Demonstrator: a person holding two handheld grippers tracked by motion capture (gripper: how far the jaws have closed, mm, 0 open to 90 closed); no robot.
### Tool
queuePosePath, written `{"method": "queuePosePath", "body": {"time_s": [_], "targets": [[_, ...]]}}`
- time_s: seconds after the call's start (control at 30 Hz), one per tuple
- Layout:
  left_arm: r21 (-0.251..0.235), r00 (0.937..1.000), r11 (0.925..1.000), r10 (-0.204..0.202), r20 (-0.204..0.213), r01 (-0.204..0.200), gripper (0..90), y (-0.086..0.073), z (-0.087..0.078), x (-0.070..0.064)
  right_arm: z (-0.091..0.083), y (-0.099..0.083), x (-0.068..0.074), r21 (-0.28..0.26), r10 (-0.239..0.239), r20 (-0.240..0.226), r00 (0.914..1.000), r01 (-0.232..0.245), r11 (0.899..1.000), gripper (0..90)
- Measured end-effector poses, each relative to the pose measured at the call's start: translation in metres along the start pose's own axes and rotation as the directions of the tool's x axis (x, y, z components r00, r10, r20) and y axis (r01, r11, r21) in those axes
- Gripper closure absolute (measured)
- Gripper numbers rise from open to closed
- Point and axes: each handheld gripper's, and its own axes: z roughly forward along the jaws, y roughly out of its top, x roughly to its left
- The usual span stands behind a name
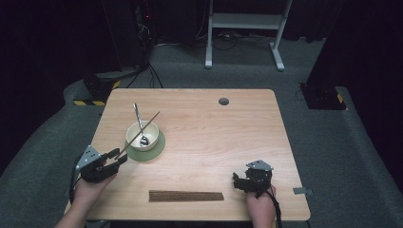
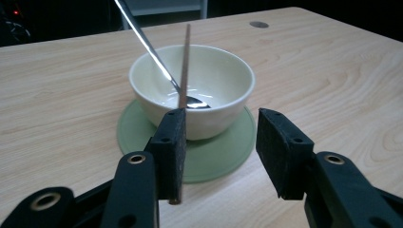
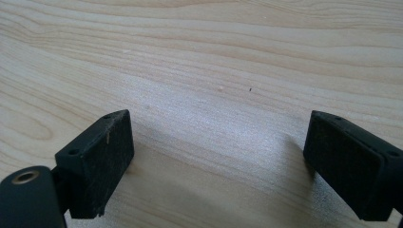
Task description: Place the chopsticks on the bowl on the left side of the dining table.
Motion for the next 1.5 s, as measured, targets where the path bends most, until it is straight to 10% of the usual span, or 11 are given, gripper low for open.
{"method": "queuePosePath", "body": {"time_s": [0.83, 1.5], "targets": [[0.069, 0.987, 0.9949, 0.062, 0.148, -0.073, 53.6, -0.003, 0.009, -0.042, 0.0, 0.0, 0.0, 0.001, -0.003, -0.001, 1.0, 0.003, 1.0, 9.4], [0.195, 0.9294, 0.9511, 0.166, 0.33, -0.239, 52.6, -0.019, 0.039, -0.091, 0.0, 0.0, 0.0, 0.001, -0.006, -0.004, 1.0, 0.006, 1.0, 9.5]]}}
